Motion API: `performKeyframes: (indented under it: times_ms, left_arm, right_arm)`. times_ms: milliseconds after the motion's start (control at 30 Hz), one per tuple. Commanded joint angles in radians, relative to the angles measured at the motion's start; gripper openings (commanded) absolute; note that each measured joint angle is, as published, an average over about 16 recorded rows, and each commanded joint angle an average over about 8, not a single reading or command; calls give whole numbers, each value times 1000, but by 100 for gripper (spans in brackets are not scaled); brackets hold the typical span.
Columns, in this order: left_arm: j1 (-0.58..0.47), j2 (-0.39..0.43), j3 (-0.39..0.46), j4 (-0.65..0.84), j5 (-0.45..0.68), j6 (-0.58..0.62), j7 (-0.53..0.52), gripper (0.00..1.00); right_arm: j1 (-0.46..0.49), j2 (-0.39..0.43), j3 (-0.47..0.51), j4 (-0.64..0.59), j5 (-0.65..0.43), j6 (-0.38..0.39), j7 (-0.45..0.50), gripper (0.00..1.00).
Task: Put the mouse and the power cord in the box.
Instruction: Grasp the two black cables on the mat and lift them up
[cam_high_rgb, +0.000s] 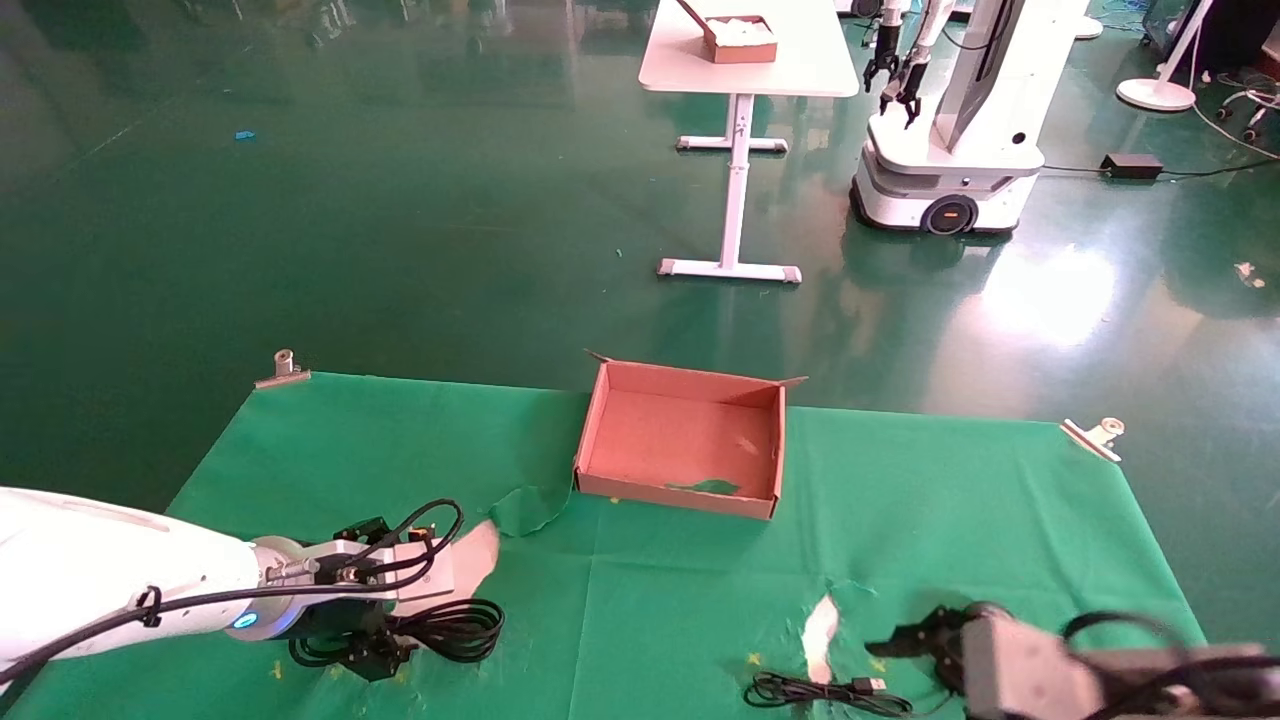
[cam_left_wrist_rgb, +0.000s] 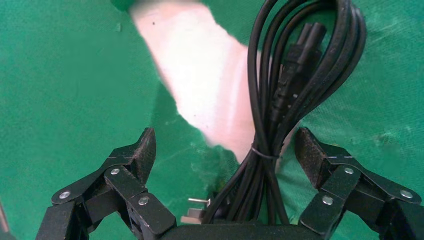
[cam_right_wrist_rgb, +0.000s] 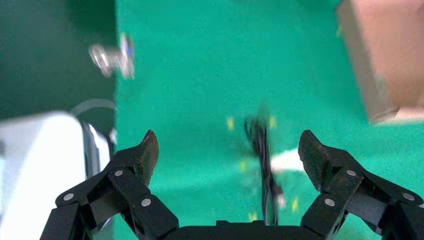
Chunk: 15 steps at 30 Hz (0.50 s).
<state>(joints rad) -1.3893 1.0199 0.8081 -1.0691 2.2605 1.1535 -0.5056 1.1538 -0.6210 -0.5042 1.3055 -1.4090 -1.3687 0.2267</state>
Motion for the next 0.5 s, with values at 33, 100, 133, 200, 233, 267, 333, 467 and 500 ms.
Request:
performKeyframes:
  times_ms: [33,100,133,200,233,267,333,467,500]
  left_arm:
    - [-2,2,0,6,0,-1,3,100]
    - [-2,2,0,8,-1,-2,5,100]
    - [-2,3,0,8,-1,-2,6,100]
    - [-3,3,0,10,-2,-2,6,100]
    - [-3,3,0,10,-2,-2,7,100]
    - [-3,3,0,10,-2,-2,7,100]
    - [-3,3,0,11,-2,-3,8,100]
    - [-3,3,0,12,-2,-3,8,100]
    - [-3,3,0,12,-2,-3,8,100]
  right_arm:
    - [1,-12,-20,5,-58,14,-11,100]
    - [23,-57,-54,-25,-144,33,-16,100]
    - [37,-83,-72,-46,-186,42,-19,100]
    - [66,-138,-103,-99,-258,59,-24,100]
    - [81,-166,-117,-129,-289,68,-27,100]
    - [95,-195,-130,-162,-317,76,-31,100]
    - [123,-250,-153,-228,-363,93,-42,100]
    - [168,-338,-186,-345,-432,127,-54,100]
    - [175,-352,-191,-364,-444,133,-56,100]
